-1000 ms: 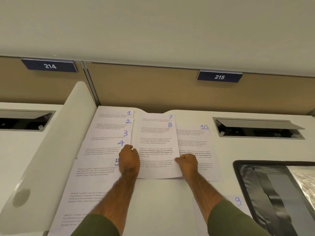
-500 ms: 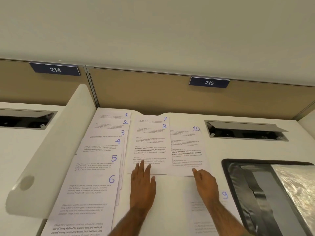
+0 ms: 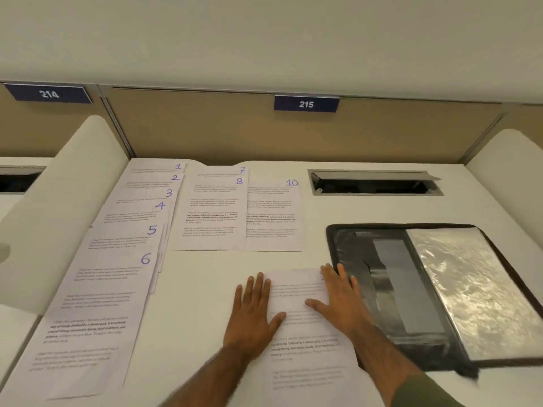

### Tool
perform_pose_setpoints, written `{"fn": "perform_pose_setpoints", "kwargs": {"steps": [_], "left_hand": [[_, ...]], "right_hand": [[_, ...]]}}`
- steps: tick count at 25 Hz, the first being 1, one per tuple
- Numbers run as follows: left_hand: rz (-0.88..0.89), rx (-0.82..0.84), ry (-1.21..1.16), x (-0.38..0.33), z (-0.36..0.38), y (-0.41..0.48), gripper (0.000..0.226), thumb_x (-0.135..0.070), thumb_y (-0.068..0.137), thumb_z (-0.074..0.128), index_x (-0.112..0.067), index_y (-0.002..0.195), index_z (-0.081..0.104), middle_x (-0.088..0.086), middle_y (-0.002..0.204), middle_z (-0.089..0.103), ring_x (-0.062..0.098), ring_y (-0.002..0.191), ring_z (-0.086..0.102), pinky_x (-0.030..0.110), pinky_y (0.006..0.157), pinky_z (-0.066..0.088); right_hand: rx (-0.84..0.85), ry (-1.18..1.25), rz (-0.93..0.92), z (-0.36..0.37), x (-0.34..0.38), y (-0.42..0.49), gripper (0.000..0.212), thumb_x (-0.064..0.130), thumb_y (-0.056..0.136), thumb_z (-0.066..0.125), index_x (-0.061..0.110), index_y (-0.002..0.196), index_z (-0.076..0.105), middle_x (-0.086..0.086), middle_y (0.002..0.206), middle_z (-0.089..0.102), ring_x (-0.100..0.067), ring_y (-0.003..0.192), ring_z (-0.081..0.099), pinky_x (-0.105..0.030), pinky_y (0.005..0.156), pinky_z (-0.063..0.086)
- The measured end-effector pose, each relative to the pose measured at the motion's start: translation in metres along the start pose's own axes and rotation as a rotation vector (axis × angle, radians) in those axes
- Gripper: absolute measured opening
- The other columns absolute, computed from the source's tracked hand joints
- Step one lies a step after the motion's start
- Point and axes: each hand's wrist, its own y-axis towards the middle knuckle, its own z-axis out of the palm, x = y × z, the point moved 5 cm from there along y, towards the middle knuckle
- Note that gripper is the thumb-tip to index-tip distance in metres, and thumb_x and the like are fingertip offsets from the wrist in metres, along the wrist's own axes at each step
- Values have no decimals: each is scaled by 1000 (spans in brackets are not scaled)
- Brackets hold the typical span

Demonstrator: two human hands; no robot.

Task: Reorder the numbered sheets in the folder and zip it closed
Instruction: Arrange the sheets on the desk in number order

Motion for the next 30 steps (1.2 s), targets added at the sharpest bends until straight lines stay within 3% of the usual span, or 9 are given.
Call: {"fn": "perform_pose_setpoints", "kwargs": {"steps": [4, 9, 12, 17, 20, 22, 24, 27, 30], "left_hand": [[3, 18, 87, -6, 9, -2, 88, -77, 90, -9, -21, 157, -20, -5, 162, -33, 16, 150, -29, 45, 122, -13], [-15, 19, 115, -10, 5, 0, 90, -78, 86, -14, -22, 156, -23, -5, 162, -34, 15, 148, -33, 44, 122, -15], [-22, 17, 121, -12, 5, -1, 90, -78, 86, -13, -23, 156, -24, -4, 161, -34, 16, 148, -34, 43, 122, -16], [-16, -3, 120, -9, 7, -1, 86, -76, 91, -4, -24, 157, -22, -5, 163, -32, 15, 149, -31, 43, 122, -14], [-6, -25, 87, -10, 7, -1, 86, -77, 93, 0, -24, 158, -16, -5, 164, -27, 16, 152, -26, 42, 122, -13], [-33, -3, 59, -10, 9, 0, 84, -75, 94, 3, -24, 158, -19, -6, 162, -32, 16, 150, -28, 40, 122, -15], [-91, 10, -100, -12, 3, -1, 83, -70, 98, 17, -24, 159, -16, -9, 163, -29, 11, 151, -25, 34, 124, -12], [-257, -161, -582, -15, -22, -9, 77, -60, 101, 41, -24, 162, 10, -11, 167, 8, 8, 152, 15, 31, 124, 16], [-507, -257, -955, 10, -40, -16, 60, -53, 97, 57, -24, 149, 45, -5, 141, 57, 11, 119, 58, 26, 100, 43]], "right_hand": [[61, -20, -31, 0, -10, -3, 100, 65, 93, 51, 16, 161, -3, 0, 170, -5, -23, 154, -17, -50, 125, -7], [19, 73, -55, -10, -13, -4, 90, 55, 90, 63, 19, 158, 15, -3, 167, 18, -24, 156, -3, -46, 125, -2], [-10, 242, 37, -15, -12, -9, 79, 47, 93, 63, 25, 158, 25, -5, 164, 28, -27, 153, 17, -45, 123, 19], [-136, 866, 277, -5, -19, -31, 47, 35, 91, 70, 34, 131, 46, 5, 123, 66, -18, 107, 67, -45, 91, 58], [-136, 792, 416, 6, -34, -49, 10, 20, 94, 65, 16, 102, 61, 2, 97, 72, -12, 79, 68, -32, 70, 60], [-120, 735, 474, 13, -44, -57, 14, 12, 95, 62, 8, 82, 61, -4, 80, 69, -14, 67, 63, -35, 65, 58], [-113, 789, 470, 9, -46, -60, 18, 10, 95, 63, 5, 77, 62, -6, 76, 68, -19, 66, 65, -37, 65, 58], [-129, 968, 391, -15, -36, -52, 15, 11, 95, 65, 6, 80, 66, -8, 79, 72, -27, 74, 72, -40, 69, 62], [-130, 1160, 356, -34, -12, -34, 13, 7, 95, 63, 2, 85, 67, -12, 86, 74, -29, 79, 73, -42, 73, 60]]}}
